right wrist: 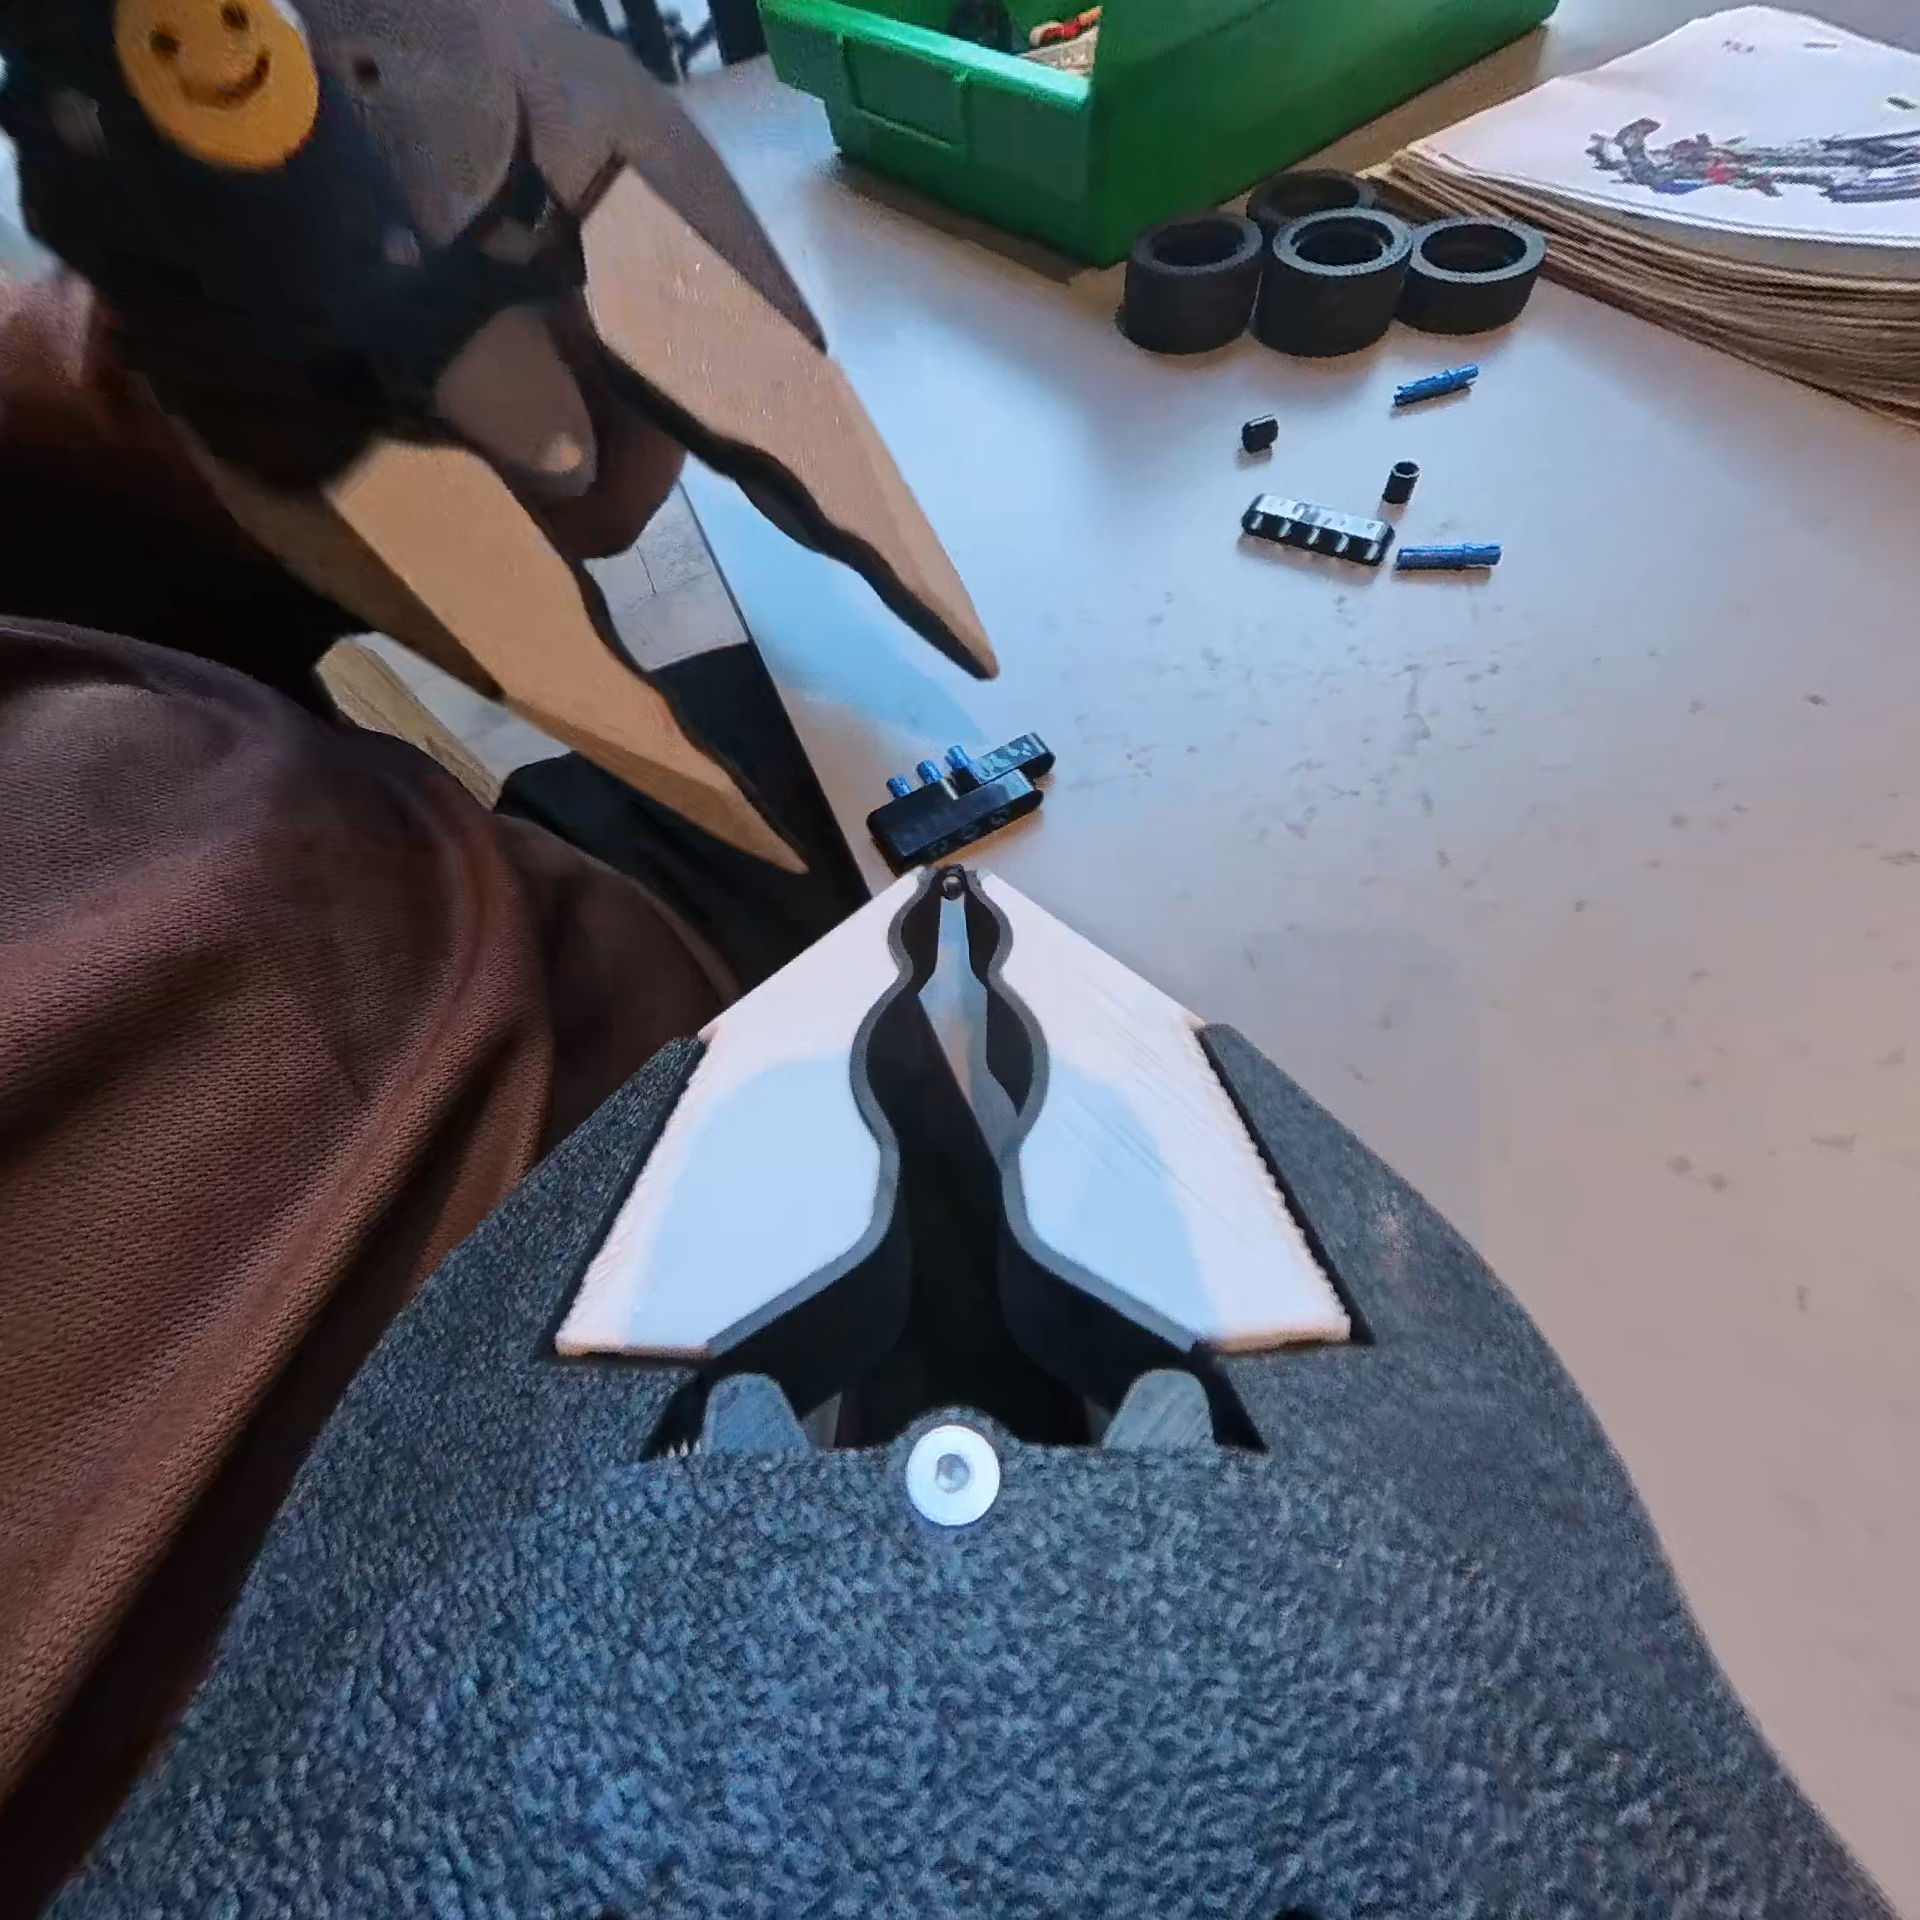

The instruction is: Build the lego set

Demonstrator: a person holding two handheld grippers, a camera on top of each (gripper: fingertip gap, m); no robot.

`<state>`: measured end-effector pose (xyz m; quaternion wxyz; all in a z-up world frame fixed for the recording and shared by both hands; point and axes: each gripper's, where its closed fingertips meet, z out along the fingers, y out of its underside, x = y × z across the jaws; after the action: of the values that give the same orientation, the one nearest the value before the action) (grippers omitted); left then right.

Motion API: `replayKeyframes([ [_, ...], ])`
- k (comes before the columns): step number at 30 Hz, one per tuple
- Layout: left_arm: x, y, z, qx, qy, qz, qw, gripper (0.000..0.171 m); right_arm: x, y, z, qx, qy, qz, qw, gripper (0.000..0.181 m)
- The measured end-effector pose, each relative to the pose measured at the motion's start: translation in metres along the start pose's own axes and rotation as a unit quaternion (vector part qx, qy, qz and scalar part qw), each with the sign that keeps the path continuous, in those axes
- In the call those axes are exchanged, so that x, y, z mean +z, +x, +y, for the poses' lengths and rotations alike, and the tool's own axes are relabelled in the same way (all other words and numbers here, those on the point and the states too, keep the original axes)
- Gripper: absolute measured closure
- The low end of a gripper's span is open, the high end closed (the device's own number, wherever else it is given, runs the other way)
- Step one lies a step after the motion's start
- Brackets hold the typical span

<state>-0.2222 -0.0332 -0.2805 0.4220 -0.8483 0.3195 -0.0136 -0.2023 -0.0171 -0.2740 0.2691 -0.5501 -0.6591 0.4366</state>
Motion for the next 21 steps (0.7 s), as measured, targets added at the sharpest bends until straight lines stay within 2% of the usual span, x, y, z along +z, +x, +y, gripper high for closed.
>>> replayKeyframes([
  [2,0.005,-0.002,0.007,0.041,-0.029,-0.052,0.997,0.122,-0.001,-0.002,-0.001,-0.001,0.003,-0.001,1.000,0.177],
  [7,0.018,0.005,0.015,0.126,-0.081,-0.099,0.984,0.130,-0.008,-0.005,-0.004,0.015,0.021,-0.011,1.000,0.177],
  [8,0.021,0.004,0.018,0.142,-0.091,-0.115,0.979,0.126,-0.010,-0.006,-0.005,0.018,0.026,-0.012,0.999,0.177],
  [11,0.023,0.005,0.018,0.162,-0.082,-0.147,0.972,0.125,-0.017,-0.006,-0.008,0.024,0.038,-0.011,0.999,0.177],
  [16,0.014,0.012,0.017,0.208,-0.064,-0.204,0.954,0.146,-0.022,-0.007,-0.007,0.029,0.044,-0.005,0.999,0.177],
  [21,0.009,0.013,0.016,0.204,-0.039,-0.195,0.958,0.155,-0.020,-0.014,-0.004,0.022,0.033,-0.007,0.999,0.176],
])
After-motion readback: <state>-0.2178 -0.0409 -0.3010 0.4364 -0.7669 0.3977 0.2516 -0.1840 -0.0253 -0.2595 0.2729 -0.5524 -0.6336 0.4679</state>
